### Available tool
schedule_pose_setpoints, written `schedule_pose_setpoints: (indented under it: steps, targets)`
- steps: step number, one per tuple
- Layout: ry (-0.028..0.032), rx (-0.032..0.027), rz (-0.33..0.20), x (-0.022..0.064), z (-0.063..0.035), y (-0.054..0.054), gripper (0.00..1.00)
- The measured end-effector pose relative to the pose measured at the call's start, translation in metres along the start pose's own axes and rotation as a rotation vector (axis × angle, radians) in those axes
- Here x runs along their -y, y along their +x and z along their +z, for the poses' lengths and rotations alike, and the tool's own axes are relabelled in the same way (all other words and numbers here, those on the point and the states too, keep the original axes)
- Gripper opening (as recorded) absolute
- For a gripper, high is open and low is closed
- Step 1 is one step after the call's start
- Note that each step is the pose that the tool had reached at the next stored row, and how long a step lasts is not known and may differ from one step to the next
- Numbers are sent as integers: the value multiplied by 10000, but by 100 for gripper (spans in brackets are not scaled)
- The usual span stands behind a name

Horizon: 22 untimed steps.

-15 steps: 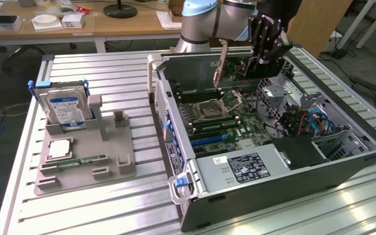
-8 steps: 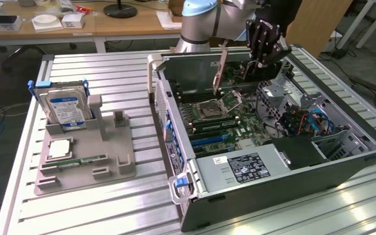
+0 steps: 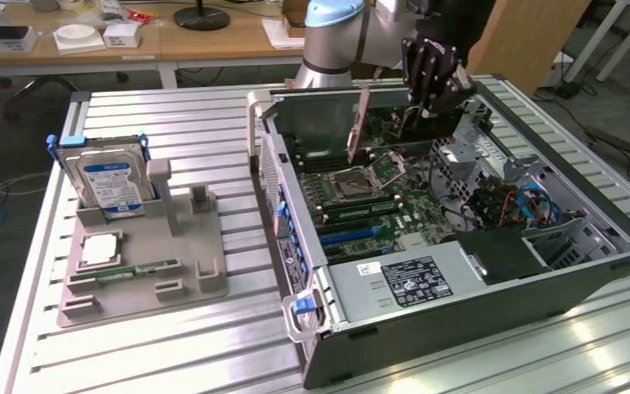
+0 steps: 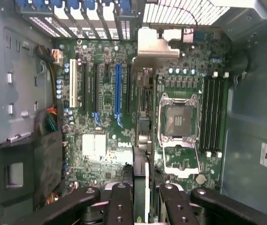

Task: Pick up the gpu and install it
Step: 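Insert the gpu into the slot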

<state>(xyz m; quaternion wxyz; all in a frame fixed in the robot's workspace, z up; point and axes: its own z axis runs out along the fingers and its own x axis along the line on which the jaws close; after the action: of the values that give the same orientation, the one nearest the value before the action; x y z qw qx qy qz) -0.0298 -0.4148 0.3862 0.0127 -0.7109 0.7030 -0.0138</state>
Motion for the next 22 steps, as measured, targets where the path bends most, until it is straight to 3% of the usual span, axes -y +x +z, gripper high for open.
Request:
schedule_pose_setpoints:
  steps: [6, 22]
  targets:
    - [0, -21, 398, -24, 77, 0, 26]
    - [-51, -33, 412, -198, 233, -3, 26]
